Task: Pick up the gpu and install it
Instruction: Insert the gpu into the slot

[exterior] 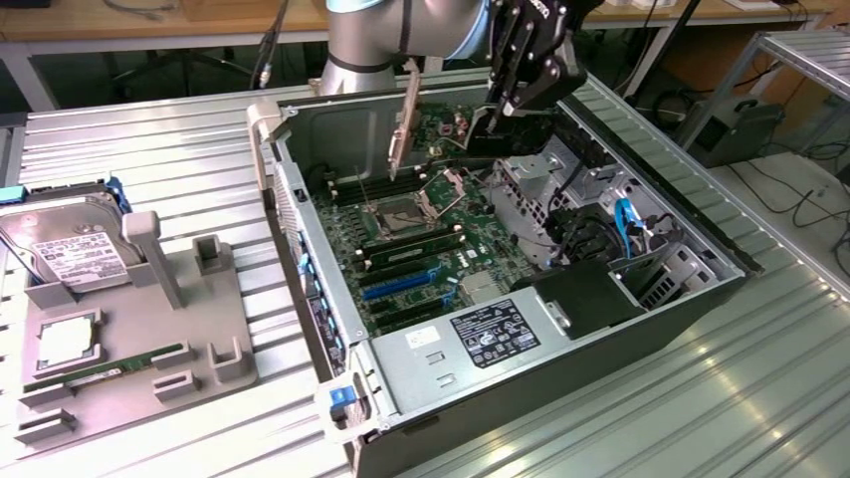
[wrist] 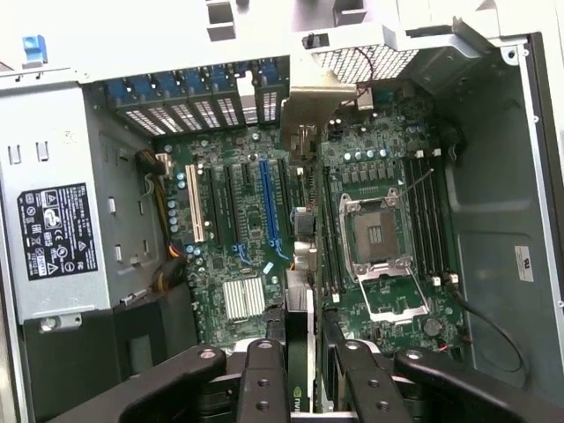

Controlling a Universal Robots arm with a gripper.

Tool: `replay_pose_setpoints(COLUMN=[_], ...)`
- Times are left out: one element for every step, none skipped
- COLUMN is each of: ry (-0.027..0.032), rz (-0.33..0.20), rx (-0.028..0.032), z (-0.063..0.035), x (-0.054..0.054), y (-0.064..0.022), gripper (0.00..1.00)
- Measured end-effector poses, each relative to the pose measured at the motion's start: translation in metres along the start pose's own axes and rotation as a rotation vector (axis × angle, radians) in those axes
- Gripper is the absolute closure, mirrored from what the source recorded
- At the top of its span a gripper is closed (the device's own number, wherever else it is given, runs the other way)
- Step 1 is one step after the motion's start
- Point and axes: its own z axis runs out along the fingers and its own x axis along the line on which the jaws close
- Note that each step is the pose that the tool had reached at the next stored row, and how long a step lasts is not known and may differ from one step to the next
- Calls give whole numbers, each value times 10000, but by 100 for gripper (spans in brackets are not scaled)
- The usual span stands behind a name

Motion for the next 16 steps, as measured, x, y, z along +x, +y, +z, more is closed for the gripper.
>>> replay_pose_setpoints(ry=[-57, -88, -107, -123, -128, -131, -129, -129, -129, -129, -128, -95, -92, -85, -59, -52], rz=[-5, -8, -14, -34, -60, -95, -113, -120, -124, -128, -133, -581, -688, -798, -1135, -1257], rx=[-1, 1, 5, 16, 23, 29, 33, 37, 40, 43, 46, 96, 142, 165, 178, 210], z=[12, 21, 28, 38, 47, 61, 74, 86, 101, 119, 134, 273, 389, 456, 527, 649], x=[30, 49, 61, 73, 81, 90, 96, 101, 105, 111, 115, 133, 152, 162, 167, 198], y=[1, 9, 16, 23, 28, 36, 48, 65, 88, 116, 140, 233, 344, 401, 419, 472], gripper=[74, 74, 74, 74, 74, 74, 74, 74, 74, 74, 74, 74, 74, 74, 74, 74])
